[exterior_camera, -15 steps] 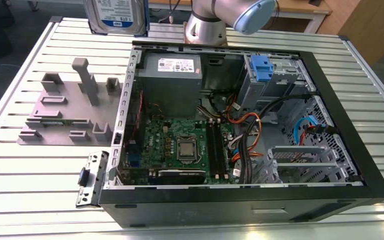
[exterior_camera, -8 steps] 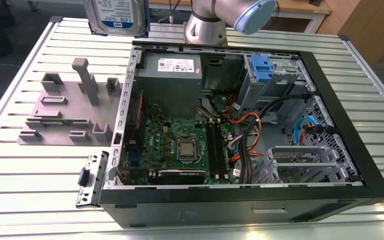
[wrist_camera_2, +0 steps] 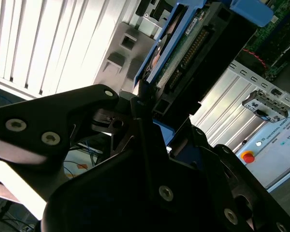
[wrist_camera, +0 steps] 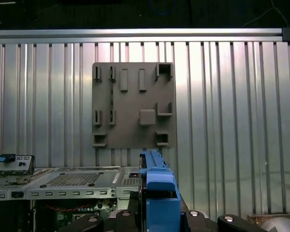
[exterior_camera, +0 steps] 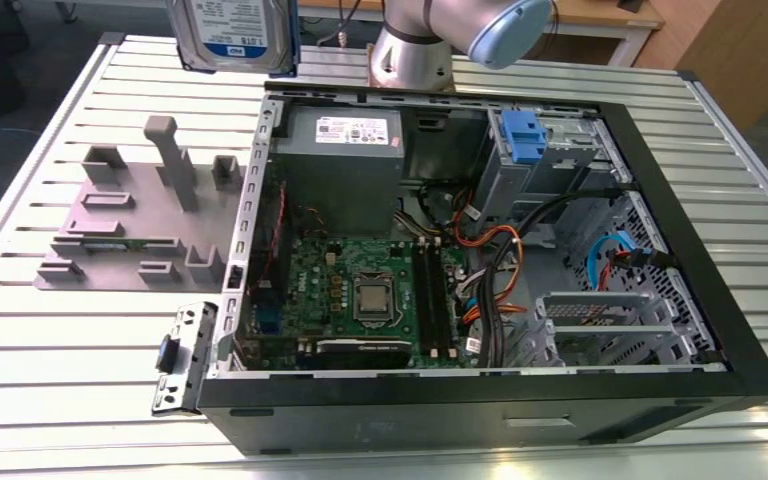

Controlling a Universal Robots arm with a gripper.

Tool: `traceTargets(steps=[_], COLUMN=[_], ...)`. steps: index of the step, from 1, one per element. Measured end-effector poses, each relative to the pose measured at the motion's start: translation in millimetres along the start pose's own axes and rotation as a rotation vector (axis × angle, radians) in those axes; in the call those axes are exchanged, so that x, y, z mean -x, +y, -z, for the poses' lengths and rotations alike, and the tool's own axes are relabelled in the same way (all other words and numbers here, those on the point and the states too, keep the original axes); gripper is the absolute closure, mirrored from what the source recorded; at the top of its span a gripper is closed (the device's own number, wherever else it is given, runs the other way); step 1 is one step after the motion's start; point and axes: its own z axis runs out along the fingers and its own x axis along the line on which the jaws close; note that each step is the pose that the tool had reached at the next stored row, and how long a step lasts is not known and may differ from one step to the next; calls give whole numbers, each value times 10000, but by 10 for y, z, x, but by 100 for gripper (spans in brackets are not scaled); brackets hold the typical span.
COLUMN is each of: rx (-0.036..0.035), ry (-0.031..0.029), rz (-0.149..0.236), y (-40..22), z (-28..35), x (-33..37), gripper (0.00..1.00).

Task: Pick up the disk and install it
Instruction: 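Pick up the disk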

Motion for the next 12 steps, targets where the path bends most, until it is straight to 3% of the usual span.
traceTargets(steps=[12], rx=[0], ry=[0], rz=[0], y=[-8], z=[0], x=[-28], gripper=[64])
